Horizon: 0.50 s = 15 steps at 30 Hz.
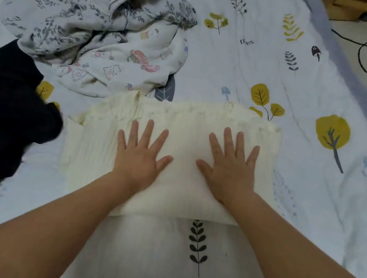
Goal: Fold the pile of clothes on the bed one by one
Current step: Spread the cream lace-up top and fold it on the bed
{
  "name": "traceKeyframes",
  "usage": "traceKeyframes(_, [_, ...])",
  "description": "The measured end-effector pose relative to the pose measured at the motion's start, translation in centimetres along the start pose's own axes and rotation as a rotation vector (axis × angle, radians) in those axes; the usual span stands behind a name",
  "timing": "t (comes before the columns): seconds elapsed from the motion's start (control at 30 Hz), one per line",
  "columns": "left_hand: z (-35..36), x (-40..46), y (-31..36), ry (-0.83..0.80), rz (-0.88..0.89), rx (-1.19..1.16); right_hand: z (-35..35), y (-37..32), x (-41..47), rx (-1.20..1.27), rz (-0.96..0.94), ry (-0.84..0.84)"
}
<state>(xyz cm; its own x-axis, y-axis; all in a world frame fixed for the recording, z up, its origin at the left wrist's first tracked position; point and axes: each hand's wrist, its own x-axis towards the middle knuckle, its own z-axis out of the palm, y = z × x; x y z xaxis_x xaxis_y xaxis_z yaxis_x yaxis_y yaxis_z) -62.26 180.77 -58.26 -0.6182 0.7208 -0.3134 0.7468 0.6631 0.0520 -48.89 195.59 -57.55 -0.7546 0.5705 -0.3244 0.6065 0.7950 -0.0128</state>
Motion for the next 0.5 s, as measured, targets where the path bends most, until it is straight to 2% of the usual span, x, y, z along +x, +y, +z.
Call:
traceKeyframes(0.27, [0.3, 0.4, -0.3, -0.057, -0.037, 0.001, -0.6, 0.8, 0.5, 0.01, 0.026, -0.074])
traceKeyframes(0.33, [-0.7, -0.4, -0.1, -0.01, -0.036, -0.045, -1.6, 0.3, -0.6, 0.022, 0.018, 0.001])
traceKeyframes(0.43, [-1.0, -3.6, 0.4, 0.108, 0.046, -0.1, -1.3, -1.4, -3.9, 0.075, -0.004, 0.233])
traceKeyframes(0.5, [0.4, -5.5, 0.2, 0.089, 0.114, -0.084, 0.5, -1.8, -5.7, 0.106, -0.042, 0.182])
